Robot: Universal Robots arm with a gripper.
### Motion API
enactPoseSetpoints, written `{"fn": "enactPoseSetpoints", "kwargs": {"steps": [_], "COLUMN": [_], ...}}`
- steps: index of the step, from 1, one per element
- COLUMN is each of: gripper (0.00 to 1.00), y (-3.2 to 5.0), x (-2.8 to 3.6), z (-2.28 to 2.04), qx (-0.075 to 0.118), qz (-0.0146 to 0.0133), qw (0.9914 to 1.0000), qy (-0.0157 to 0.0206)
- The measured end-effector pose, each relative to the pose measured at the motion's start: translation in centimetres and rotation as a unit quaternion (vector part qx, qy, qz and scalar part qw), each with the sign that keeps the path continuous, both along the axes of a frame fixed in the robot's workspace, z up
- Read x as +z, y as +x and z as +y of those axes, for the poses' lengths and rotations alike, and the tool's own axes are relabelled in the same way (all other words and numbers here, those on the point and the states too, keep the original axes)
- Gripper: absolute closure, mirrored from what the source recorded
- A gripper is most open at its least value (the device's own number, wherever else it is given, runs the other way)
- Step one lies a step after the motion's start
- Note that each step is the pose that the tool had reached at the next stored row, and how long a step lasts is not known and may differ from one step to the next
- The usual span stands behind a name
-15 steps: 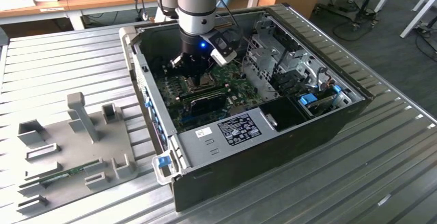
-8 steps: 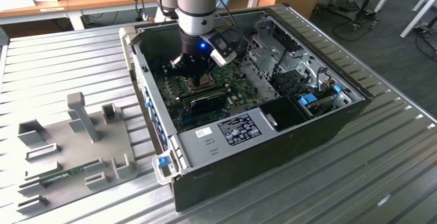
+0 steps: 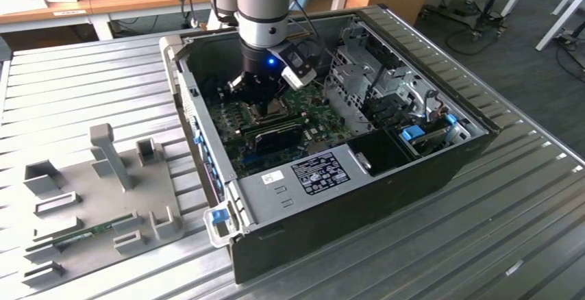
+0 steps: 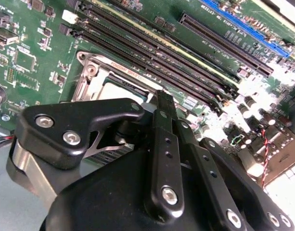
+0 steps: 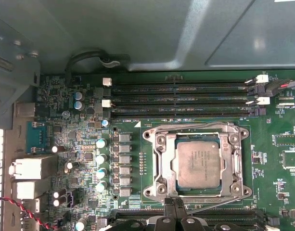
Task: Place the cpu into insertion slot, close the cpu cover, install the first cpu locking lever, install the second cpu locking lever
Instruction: 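Install the second cpu locking lever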
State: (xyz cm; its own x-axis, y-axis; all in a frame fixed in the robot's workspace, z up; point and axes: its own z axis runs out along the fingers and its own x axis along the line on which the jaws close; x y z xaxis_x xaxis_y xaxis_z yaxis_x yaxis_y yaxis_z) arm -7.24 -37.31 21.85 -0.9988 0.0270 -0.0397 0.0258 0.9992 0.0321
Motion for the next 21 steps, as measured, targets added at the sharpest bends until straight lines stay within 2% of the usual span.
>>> {"fn": "enactPoseSetpoints", "kwargs": {"steps": [21], "gripper": [0.89], "y": [-0.36], "x": [-1.18], "z": [0.00], "qx": [0.000], "qz": [0.0000], "qw": [1.00000], "qy": [-0.0001]}}
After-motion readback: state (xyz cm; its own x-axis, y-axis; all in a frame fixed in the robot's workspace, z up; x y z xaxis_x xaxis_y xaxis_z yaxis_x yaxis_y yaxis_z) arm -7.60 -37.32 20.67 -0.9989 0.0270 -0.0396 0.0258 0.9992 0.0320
